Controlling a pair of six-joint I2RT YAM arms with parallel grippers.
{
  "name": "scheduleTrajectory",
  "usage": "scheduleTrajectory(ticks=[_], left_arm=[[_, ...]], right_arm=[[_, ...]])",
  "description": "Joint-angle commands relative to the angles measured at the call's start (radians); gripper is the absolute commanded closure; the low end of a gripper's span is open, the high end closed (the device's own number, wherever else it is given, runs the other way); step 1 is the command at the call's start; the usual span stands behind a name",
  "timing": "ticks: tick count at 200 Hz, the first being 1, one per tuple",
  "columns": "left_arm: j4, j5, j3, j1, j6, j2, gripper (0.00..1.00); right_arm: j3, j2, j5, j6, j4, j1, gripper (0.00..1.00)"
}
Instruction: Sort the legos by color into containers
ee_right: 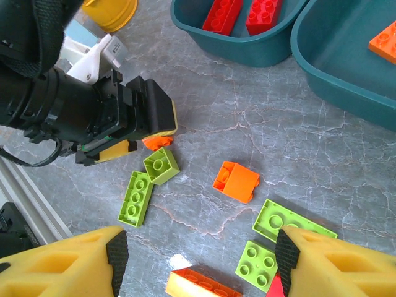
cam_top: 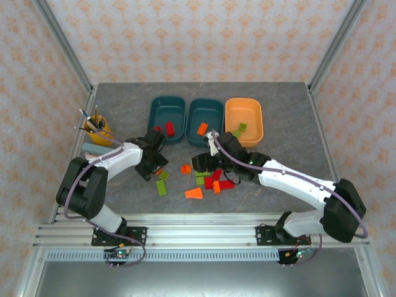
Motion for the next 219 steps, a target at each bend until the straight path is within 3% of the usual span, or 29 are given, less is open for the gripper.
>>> scheduleTrajectory(ticks=[1,35,64,105,162,219], left_arm=[[-0.01,-0.056,0.025,0.009,-0.027,0.023,0.39],[0.024,-0.078,0.019,0.009,-0.014,0.038,0.56],[-0.019,-0.116,0.045,0.006,0.003,0.029,0.63],[-0.163,-0.2,0.262,-0.05,0.155,-0.054,0.63],[-0.317,-0.181,0.795,-0.174,0.399,0.242,0.64],[-0.394,-0.095,1.251,-0.244,0.537,0.636,0.64]], right_arm=[[0.006,-0.018,0.027,-0.007,0.011,0.004,0.34],[0.006,-0.007,0.029,0.017,0.014,0.004,0.34],[0.015,-0.006,0.034,0.021,0.008,0.004,0.34],[0.07,-0.08,0.238,0.082,-0.058,-0.044,0.35],[0.17,-0.051,0.245,0.206,-0.158,-0.254,0.34],[0.18,-0.029,0.189,0.309,-0.18,-0.358,0.34]])
